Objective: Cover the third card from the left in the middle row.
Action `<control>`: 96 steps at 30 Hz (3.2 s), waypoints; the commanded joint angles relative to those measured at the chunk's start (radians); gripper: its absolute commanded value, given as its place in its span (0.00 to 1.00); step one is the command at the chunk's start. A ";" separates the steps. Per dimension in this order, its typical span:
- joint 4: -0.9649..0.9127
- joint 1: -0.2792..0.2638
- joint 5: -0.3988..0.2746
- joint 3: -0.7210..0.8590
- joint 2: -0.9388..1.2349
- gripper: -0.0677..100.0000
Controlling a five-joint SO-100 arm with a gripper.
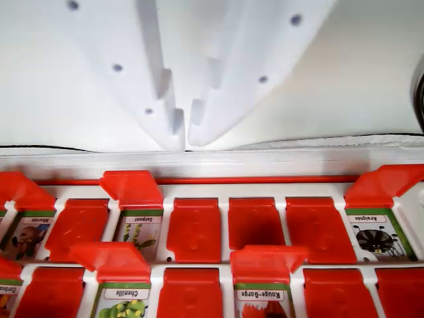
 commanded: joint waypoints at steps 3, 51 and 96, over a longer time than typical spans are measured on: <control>-0.107 -0.049 0.023 -0.101 -0.110 0.00; 0.141 -0.044 -0.008 -0.456 -0.127 0.00; 0.854 -0.037 -0.038 -0.848 0.288 0.00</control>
